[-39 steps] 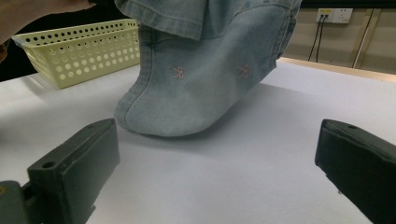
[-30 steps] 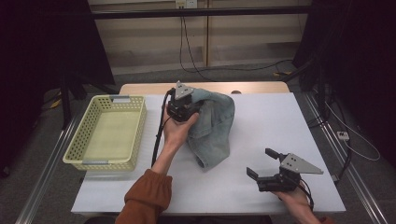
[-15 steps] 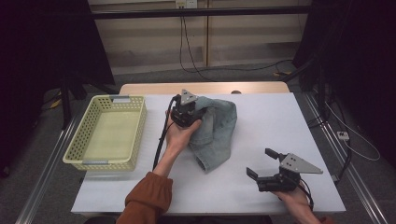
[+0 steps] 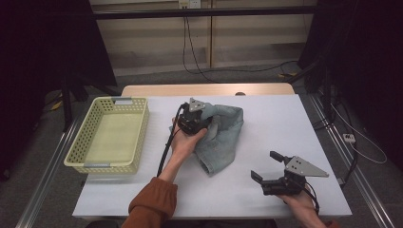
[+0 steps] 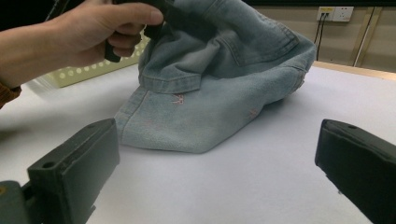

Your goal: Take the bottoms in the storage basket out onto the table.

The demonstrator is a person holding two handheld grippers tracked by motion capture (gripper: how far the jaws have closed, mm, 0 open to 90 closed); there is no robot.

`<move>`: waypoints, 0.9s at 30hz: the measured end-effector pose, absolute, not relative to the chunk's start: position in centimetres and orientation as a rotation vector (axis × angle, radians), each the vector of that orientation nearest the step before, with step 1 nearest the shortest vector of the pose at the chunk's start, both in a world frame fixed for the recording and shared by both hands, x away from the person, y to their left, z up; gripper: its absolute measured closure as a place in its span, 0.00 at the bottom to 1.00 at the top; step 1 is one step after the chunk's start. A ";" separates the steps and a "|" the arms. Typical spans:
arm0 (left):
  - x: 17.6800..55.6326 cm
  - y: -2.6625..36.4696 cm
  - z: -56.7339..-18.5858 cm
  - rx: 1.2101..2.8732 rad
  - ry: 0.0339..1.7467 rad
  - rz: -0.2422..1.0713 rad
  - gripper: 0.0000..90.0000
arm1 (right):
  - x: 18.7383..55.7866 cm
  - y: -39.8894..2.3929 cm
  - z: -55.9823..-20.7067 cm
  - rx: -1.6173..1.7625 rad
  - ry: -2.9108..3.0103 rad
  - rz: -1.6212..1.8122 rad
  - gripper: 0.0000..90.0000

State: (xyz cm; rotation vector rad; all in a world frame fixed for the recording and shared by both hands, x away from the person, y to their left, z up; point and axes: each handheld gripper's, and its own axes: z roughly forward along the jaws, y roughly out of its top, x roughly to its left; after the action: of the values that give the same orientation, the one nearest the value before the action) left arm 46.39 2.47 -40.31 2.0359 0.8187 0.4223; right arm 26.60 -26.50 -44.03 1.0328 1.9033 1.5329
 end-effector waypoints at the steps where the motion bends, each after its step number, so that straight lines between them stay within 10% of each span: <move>1: 46.5 2.5 -40.6 2.043 0.823 0.415 0.79 | 26.6 -26.5 -44.0 1.032 1.904 1.532 0.00; 27: 47.9 2.0 -44.6 2.113 0.799 0.364 0.53 | 26.6 -26.8 -44.2 1.046 1.895 1.525 0.00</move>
State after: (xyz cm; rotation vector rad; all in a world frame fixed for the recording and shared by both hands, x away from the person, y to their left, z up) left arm 47.87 2.05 -44.58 2.1135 0.7993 0.3641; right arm 26.59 -26.83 -44.16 1.0462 1.8945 1.5253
